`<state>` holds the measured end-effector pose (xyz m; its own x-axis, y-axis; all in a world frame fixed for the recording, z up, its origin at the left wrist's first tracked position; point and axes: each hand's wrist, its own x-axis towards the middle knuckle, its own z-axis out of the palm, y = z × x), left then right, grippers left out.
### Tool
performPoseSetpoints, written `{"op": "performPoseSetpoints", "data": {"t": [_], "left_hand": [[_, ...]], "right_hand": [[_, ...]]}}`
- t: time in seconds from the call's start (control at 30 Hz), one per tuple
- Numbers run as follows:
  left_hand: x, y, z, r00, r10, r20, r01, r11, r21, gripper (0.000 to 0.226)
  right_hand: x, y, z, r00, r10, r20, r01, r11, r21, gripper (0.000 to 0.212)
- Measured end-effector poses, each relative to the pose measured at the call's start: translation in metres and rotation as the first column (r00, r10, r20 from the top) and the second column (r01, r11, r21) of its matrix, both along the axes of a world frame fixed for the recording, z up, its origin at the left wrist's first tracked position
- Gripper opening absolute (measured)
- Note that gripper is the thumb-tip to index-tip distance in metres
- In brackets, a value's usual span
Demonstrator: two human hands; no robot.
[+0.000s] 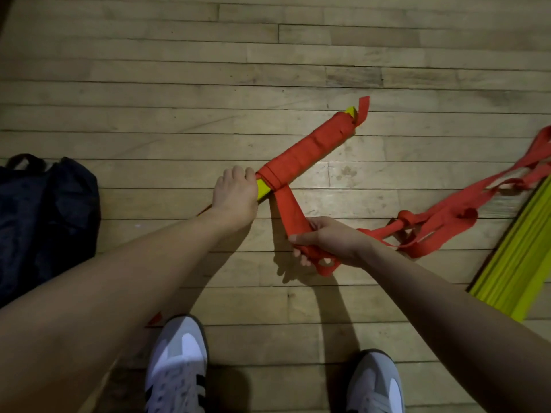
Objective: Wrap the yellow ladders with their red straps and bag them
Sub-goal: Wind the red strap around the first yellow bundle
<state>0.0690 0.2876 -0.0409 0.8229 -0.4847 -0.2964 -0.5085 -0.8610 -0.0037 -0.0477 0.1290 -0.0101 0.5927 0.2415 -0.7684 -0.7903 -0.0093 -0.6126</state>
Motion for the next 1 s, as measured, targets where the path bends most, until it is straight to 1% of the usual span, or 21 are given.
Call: {"op": "performPoseSetpoints", "data": {"t": [0.1, 0.2, 0.3, 0.37, 0.43, 0.53, 0.6, 0.63, 0.73, 0.83, 0.93, 1.0], "left_hand": [[0.003, -0.001, 0.0, 0.995, -0.102, 0.018, 0.102, 0.995, -0.008, 0.057], [-0.007, 0.001, 0.0, 0.976, -0.202, 0.076, 0.203, 0.979, -0.001, 0.055], [-0.027, 0.006, -0.002, 0.903, -0.381, 0.199, 0.391, 0.921, -0.011, 0.046], [-0.04, 0.011, -0.006, 0.876, -0.432, 0.215, 0.454, 0.889, -0.063, 0.041], [-0.053, 0.015, -0.014, 0.899, -0.411, 0.153, 0.426, 0.901, -0.08, 0.043], [-0.064, 0.014, -0.011, 0.952, -0.304, 0.022, 0.305, 0.952, -0.035, 0.051], [-0.063, 0.009, -0.009, 0.975, -0.219, -0.037, 0.217, 0.975, -0.035, 0.053], [-0.061, 0.005, -0.007, 0.982, -0.181, -0.056, 0.18, 0.983, -0.037, 0.058], [-0.052, -0.002, -0.003, 0.995, -0.088, -0.039, 0.088, 0.996, -0.005, 0.07], [-0.034, -0.003, 0.0, 0.999, -0.019, -0.029, 0.019, 1.0, 0.018, 0.07], [-0.015, -0.005, 0.003, 1.0, 0.005, 0.007, -0.005, 1.0, 0.026, 0.057], [-0.013, -0.006, 0.002, 0.996, -0.053, 0.07, 0.051, 0.998, 0.036, 0.043]], "right_hand": [[0.005, -0.005, -0.003, 1.0, -0.016, 0.002, 0.016, 1.0, -0.022, 0.015], [0.005, -0.005, -0.006, 0.998, -0.045, -0.041, 0.043, 0.998, -0.053, 0.022], [0.001, 0.0, -0.012, 0.997, -0.066, -0.033, 0.061, 0.991, -0.119, 0.016], [-0.001, 0.002, -0.014, 0.996, -0.081, -0.024, 0.076, 0.985, -0.152, 0.011], [-0.003, 0.002, -0.015, 0.995, -0.096, -0.036, 0.089, 0.983, -0.162, 0.007], [-0.006, 0.001, -0.015, 0.993, -0.099, -0.065, 0.088, 0.984, -0.155, 0.006], [-0.008, 0.0, -0.015, 0.994, -0.057, -0.091, 0.041, 0.985, -0.168, 0.005], [-0.008, 0.0, -0.016, 0.994, -0.025, -0.109, 0.004, 0.983, -0.181, 0.006], [-0.008, -0.002, -0.016, 0.988, 0.032, -0.151, -0.06, 0.981, -0.184, 0.005], [-0.007, -0.003, -0.01, 0.992, 0.035, -0.124, -0.055, 0.985, -0.161, 0.003], [-0.001, -0.004, -0.009, 0.999, -0.045, -0.013, 0.041, 0.978, -0.205, 0.013], [0.006, -0.002, -0.008, 0.995, -0.095, 0.024, 0.098, 0.977, -0.189, 0.014]]}}
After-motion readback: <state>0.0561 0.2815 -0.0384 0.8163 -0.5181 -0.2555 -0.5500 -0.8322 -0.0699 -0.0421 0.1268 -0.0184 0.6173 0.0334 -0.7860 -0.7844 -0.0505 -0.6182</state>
